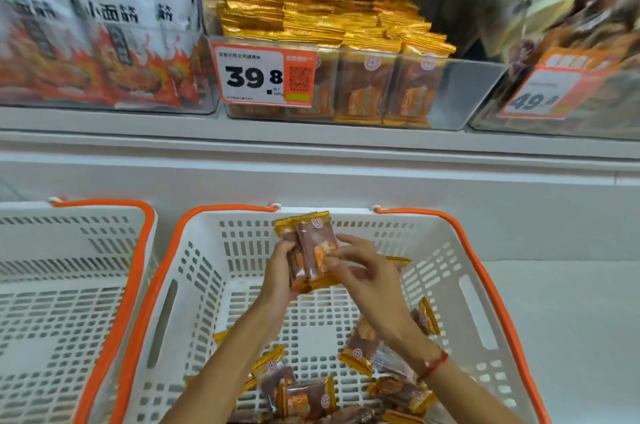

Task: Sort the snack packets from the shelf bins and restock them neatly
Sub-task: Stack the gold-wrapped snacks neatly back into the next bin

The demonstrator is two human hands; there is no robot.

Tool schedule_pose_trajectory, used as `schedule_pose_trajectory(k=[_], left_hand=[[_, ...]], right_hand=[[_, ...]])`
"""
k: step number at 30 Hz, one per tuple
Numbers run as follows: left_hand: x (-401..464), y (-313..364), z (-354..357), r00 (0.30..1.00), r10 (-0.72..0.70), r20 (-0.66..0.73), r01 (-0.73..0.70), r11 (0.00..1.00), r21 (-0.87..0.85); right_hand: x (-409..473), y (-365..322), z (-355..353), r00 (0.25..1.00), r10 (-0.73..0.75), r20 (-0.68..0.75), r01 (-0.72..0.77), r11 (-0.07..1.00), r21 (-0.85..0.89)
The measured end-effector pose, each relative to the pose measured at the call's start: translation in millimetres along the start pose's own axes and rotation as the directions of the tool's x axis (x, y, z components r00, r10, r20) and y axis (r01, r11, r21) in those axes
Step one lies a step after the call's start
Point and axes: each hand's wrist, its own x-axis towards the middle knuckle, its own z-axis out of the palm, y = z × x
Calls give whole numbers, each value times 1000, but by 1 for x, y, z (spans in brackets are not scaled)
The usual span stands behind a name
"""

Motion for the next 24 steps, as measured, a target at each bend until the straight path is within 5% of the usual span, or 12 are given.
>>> schedule_pose_trajectory(k=[2, 5, 9, 12, 16, 20, 21, 24], left_hand=[[-15, 15, 14, 996, 69, 58, -70, 998, 9], [-38, 37, 36, 955, 236, 181, -264, 952, 153], [-56, 66, 53, 916, 329, 231, -387, 879, 279], [-67, 86, 67, 821, 409, 398, -541, 781, 312], [-78, 125, 101, 680, 474, 560, -729, 515, 450], [-81, 168, 131, 600, 512, 615, -795, 470, 385], [-80, 178, 135, 576, 503, 645, -816, 400, 417], [-69, 210, 145, 485, 517, 706, -818, -17, 575]], right_hand=[[11, -20, -3, 976, 140, -165, -107, 975, 194], [22, -48, -13, 971, 182, -152, -137, 954, 268], [30, -78, -40, 994, 29, -105, -27, 999, 22], [42, -113, -84, 992, -112, 55, 122, 964, -237], [51, -174, -133, 858, -420, 295, 513, 726, -459], [66, -196, -152, 818, -529, 224, 546, 595, -590], [69, -198, -156, 809, -559, 182, 544, 593, -594], [83, -198, -165, 796, -601, 78, 527, 622, -579]])
